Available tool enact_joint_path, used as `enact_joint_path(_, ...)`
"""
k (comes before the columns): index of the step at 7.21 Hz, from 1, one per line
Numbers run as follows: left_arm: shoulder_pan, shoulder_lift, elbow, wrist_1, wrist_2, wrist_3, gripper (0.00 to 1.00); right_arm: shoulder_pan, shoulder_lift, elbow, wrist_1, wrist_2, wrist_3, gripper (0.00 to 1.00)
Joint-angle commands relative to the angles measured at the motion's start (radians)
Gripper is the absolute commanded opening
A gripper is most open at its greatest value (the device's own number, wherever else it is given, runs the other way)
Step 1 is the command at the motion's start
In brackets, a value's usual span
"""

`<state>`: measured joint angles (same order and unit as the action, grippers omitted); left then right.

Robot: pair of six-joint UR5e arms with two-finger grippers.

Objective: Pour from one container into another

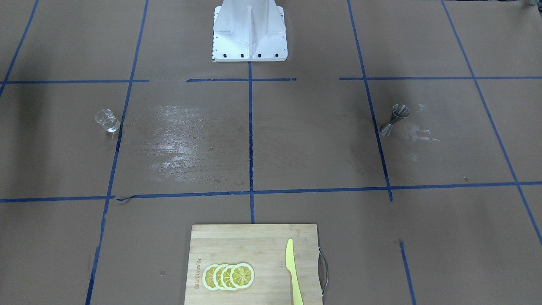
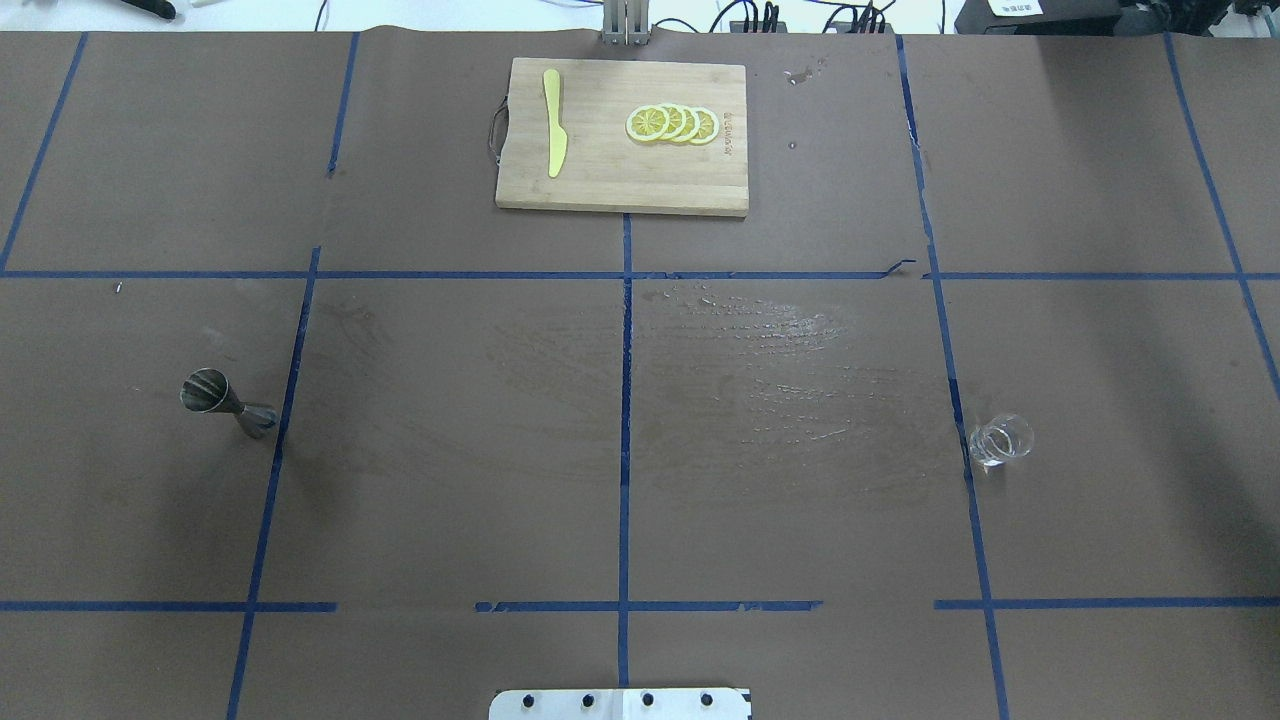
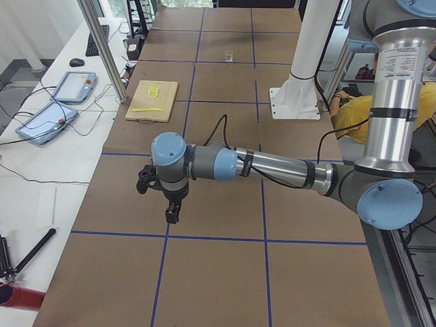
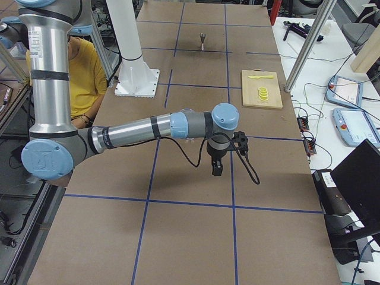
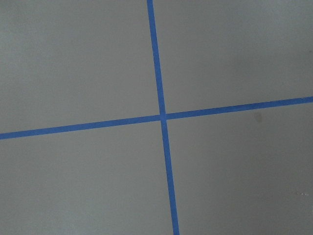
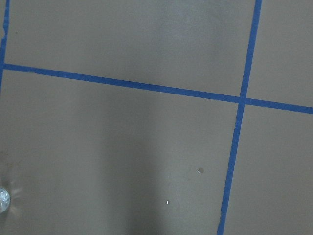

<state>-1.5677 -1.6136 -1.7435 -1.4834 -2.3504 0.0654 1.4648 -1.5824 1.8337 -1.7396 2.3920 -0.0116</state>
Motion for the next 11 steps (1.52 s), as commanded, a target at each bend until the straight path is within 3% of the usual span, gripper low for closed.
enact_joint_path(1, 0.004, 0.045, -0.068, -0.003, 0.002, 0.014, 1.0, -0.001, -0.042, 0.034, 0.006, 0.009, -0.001, 1.0)
enact_joint_path(8, 0.032, 0.049, -0.036, -0.006, -0.009, 0.004, 1.0, -0.038, -0.03, 0.035, 0.011, 0.003, 0.002, 1.0)
enact_joint_path(11, 0.052, 0.041, -0.028, -0.064, -0.012, 0.007, 1.0, -0.047, -0.027, 0.035, 0.011, 0.004, 0.002, 1.0)
